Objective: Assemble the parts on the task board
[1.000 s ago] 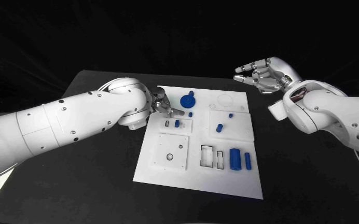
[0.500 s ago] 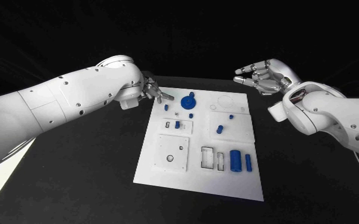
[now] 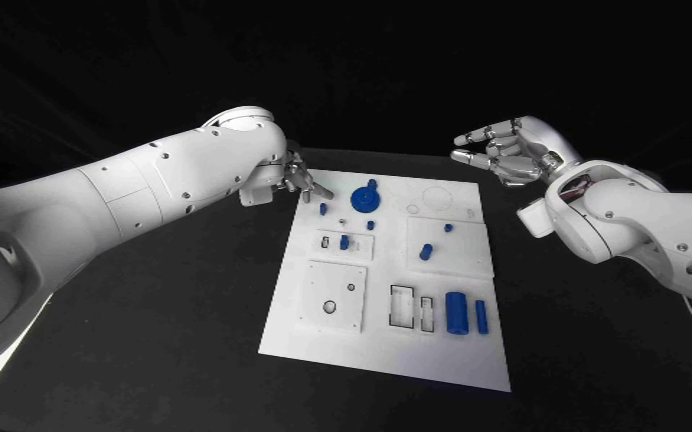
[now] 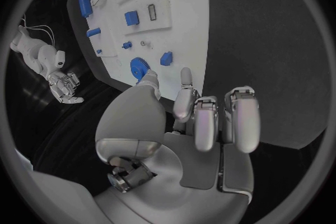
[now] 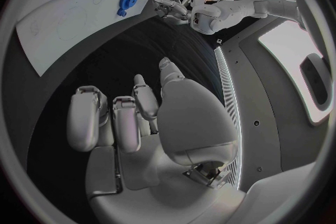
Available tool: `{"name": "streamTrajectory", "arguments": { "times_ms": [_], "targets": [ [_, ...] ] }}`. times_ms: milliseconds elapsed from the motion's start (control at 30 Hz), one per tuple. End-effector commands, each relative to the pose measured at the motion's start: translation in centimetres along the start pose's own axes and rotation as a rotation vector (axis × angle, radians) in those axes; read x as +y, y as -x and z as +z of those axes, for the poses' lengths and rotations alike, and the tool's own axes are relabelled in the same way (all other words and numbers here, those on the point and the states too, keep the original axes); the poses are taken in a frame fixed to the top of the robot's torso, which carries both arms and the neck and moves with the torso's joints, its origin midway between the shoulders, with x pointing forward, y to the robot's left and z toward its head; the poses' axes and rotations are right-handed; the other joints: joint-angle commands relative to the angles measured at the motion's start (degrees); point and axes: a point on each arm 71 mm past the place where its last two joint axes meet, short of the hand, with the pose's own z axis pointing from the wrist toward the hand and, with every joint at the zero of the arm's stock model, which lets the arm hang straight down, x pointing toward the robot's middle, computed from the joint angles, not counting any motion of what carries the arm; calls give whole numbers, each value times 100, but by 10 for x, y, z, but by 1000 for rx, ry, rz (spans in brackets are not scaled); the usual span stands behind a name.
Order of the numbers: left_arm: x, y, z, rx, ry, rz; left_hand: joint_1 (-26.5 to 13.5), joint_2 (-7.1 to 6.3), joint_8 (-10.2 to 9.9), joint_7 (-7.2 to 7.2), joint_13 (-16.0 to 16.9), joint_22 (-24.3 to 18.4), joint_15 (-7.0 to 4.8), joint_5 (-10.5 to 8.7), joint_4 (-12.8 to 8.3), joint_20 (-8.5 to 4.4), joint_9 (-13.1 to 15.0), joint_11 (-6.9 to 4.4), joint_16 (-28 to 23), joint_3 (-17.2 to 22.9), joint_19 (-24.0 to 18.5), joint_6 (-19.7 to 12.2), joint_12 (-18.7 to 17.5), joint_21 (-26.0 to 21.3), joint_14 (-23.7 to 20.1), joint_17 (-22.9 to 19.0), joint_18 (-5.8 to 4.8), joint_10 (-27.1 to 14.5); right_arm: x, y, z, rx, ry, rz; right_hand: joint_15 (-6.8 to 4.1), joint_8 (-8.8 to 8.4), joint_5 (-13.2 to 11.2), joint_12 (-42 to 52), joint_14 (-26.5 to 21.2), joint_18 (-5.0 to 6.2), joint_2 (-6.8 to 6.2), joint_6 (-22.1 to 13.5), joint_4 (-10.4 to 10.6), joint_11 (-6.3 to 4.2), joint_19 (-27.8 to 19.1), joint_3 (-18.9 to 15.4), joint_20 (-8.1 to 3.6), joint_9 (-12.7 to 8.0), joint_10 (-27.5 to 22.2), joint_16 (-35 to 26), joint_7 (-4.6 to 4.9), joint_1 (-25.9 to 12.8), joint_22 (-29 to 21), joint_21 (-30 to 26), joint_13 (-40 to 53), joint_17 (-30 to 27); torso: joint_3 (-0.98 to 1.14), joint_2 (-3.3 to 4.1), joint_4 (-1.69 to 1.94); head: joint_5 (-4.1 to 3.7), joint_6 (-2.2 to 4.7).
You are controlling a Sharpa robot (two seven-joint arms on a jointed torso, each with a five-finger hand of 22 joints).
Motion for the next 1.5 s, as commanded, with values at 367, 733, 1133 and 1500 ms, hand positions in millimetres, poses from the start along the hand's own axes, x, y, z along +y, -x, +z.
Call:
{"name": "streamTrajectory", "arguments": {
  "times_ms": [367, 733, 1133, 1500],
  "targets": [
    [-11, -5, 3, 30, -30, 49, 135, 31, -28, -12, 33, 666, 16, -26, 2, 28, -34, -2, 17, -54, 291, 91, 52, 38, 604, 1508, -32, 49, 1, -3, 1, 16, 12, 3, -2, 27, 30, -27, 412, 63, 31, -24, 5, -3, -40, -37, 12, 9, -30, -38, 5, -44, -7, -19, 2, 799, 8, -4, 0, 11, -16],
    [-15, -10, 5, 57, -39, 74, 438, 85, -46, -33, 55, 686, 1, -25, -44, 14, -108, -20, 17, -98, 295, 189, 82, 47, 604, 1508, -35, 79, 2, -4, 2, 19, 14, 5, -2, 27, 35, -24, 414, 62, 35, -25, 5, -4, -37, -40, 12, 9, -27, -35, 4, -43, -2, -17, 3, 803, 5, -1, -8, 17, -14],
    [-16, -10, 6, 43, -34, 66, 791, 236, -15, -62, 73, 691, -19, -13, -113, -3, -145, -46, 17, 18, 293, 289, 106, 45, 604, 1508, -34, 102, 1, -4, 2, 19, 13, 5, -2, 27, 37, -18, 414, 62, 37, -25, 4, -4, -36, -41, 12, 9, -23, -36, 4, -41, -1, -17, 7, 802, 8, -6, 1, 3, -24],
    [-18, -8, 6, 15, -50, 46, 921, 350, 33, -80, 98, 708, -30, -7, -143, -14, -137, -61, 17, 80, 298, 323, 130, 53, 604, 1508, -37, 126, 1, -6, 3, 24, 12, 6, -2, 27, 37, -18, 414, 62, 37, -25, 4, -4, -36, -41, 12, 9, -23, -36, 4, -41, -1, -17, 7, 802, 10, -6, 0, 17, -23]
  ]
}}
